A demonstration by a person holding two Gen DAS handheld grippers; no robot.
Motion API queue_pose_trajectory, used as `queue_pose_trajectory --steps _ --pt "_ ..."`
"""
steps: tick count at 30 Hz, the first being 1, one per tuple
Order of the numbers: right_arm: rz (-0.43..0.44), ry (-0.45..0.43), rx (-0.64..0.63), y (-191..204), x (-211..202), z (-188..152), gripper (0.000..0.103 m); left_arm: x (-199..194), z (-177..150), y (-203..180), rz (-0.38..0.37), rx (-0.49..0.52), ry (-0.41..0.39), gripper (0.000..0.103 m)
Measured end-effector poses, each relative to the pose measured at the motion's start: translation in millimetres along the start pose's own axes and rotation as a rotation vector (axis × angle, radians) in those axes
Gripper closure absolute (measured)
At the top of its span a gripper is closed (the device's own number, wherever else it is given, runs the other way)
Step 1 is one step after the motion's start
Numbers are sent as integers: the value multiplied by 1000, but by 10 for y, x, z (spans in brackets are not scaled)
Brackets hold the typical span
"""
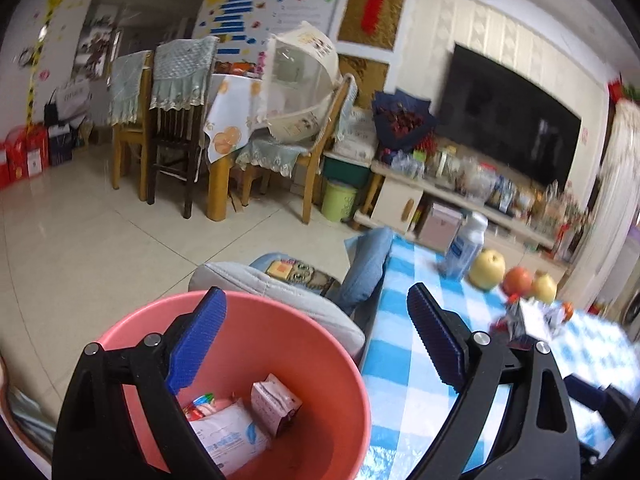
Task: Collect trash
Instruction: 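Return both grippers to the table above the remaining trash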
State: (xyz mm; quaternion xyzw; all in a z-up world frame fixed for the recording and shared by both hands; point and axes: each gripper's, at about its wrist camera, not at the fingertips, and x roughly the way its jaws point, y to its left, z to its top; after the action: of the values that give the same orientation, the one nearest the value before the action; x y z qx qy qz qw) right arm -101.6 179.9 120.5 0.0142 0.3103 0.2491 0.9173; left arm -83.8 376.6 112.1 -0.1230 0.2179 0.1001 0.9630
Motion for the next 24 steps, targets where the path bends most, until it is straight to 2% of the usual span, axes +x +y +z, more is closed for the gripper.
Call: queue_pose_trajectory --steps 2,10,24 --pt "-8 3 1 -80 -26 -17 8 33 -27 -115 -13 38 28 11" --pt "-24 -27 21 -361 -221 -26 8 61 -142 -510 -79 139 43 11" --pt "-84 -73 87 -1058 -534 -78 8 173 -296 -1043 -147 167 71 11"
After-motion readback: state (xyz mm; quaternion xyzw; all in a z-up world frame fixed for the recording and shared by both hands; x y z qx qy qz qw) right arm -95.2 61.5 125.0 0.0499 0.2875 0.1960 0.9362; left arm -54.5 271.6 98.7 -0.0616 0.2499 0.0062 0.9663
